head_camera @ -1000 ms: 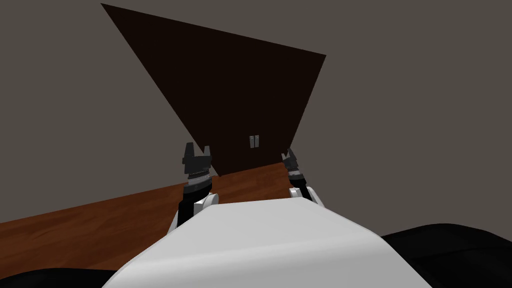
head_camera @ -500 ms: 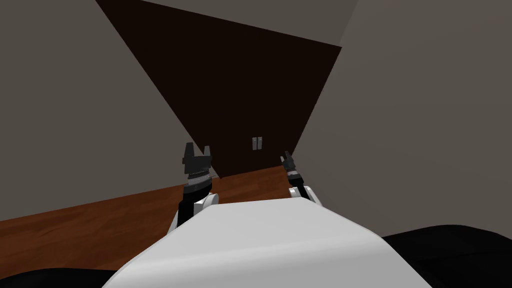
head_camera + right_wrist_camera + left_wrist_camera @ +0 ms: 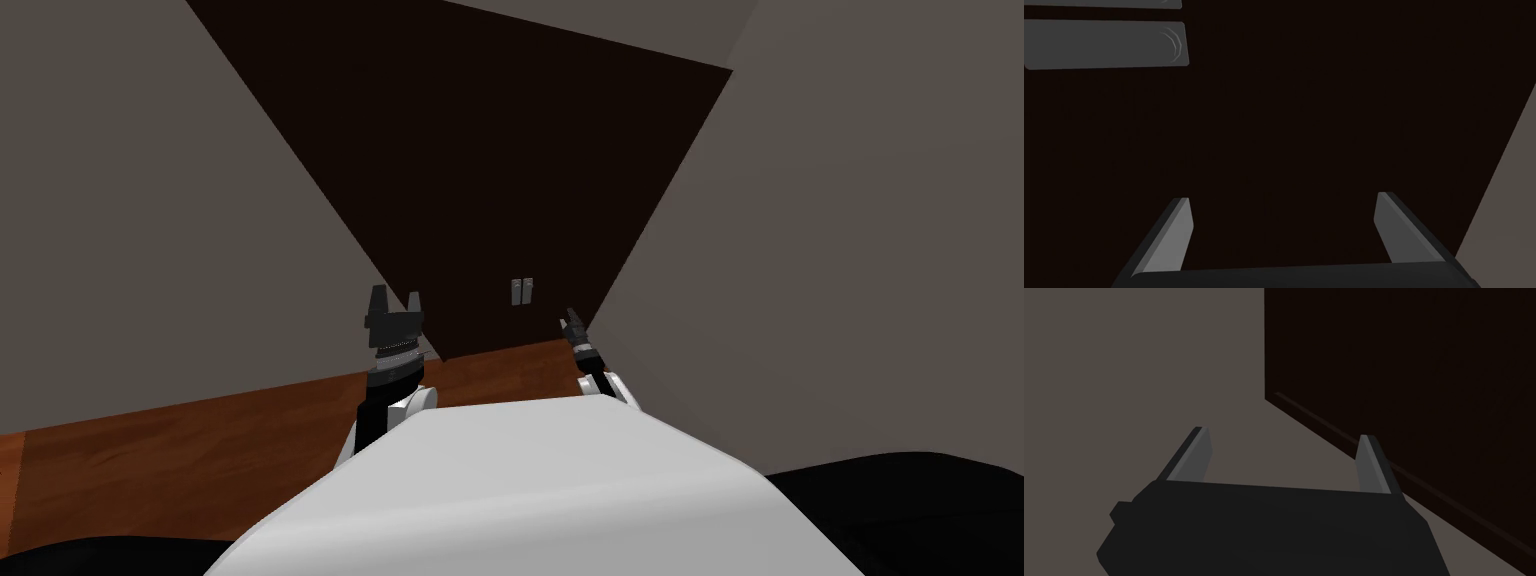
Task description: Pull the door open
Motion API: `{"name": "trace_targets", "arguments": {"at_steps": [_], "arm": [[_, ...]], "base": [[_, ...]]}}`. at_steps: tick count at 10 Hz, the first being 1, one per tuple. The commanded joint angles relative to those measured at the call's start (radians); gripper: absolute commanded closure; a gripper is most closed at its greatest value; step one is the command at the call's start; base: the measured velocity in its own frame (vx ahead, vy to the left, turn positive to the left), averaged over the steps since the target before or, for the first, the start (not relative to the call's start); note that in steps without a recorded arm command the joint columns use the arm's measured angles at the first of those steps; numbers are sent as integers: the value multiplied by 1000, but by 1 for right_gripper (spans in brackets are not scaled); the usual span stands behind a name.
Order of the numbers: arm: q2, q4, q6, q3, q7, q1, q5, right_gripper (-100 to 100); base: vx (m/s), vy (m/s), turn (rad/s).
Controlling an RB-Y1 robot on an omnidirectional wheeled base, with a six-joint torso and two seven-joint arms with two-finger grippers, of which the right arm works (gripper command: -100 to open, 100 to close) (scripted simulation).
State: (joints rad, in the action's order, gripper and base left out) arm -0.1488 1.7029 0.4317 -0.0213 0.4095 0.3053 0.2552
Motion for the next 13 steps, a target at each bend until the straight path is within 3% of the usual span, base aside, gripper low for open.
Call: {"name": "trace_targets", "arguments": {"at_steps": [1, 4, 13], "arm": [[-4, -28, -17, -2, 13, -12, 11, -100], [-12, -105, -43, -11, 42, -42, 37, -100], [-23, -249, -91, -22, 97, -105, 86, -100]], "base": [[166, 30, 52], [202, 48, 65], [160, 27, 57]]}}
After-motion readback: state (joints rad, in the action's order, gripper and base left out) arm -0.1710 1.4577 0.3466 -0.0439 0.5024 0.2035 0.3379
